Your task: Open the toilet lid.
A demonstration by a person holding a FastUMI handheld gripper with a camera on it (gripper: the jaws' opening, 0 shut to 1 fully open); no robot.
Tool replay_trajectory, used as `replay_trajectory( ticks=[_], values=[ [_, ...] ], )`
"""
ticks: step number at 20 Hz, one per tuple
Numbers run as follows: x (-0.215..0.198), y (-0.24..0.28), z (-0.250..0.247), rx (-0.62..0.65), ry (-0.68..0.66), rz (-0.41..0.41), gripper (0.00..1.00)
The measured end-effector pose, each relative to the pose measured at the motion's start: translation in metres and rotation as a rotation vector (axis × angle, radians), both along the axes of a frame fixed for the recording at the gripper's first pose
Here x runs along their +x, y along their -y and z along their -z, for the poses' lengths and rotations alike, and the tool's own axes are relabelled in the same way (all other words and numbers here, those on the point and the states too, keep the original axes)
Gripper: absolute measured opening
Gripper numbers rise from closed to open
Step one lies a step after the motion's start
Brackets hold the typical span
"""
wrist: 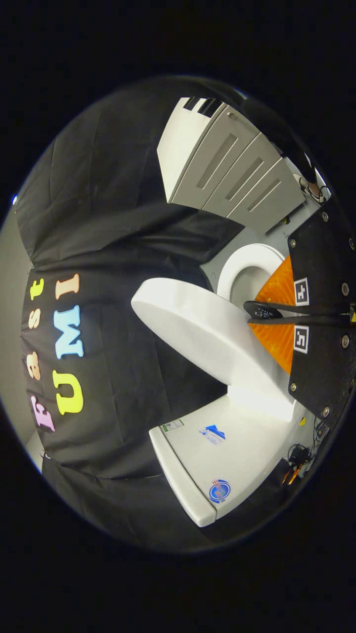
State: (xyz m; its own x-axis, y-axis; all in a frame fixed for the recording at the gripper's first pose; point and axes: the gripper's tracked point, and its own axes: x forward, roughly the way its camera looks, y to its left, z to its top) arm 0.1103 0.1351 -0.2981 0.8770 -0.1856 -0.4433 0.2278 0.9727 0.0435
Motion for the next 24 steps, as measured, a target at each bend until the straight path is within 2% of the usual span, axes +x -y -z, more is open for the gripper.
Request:
replay_trajectory(
  ticks=[11, 15, 24],
  values=[
    [0.007, -0.034, -0.027, -0.125, 0.026, -0.019, 0.00],
    [0.008, -0.045, -0.034, -0.141, 0.048, 0.001, 0.00],
    [0.013, -0.078, -0.051, -0.243, 0.064, -0.031, 0.00]
  ],
)
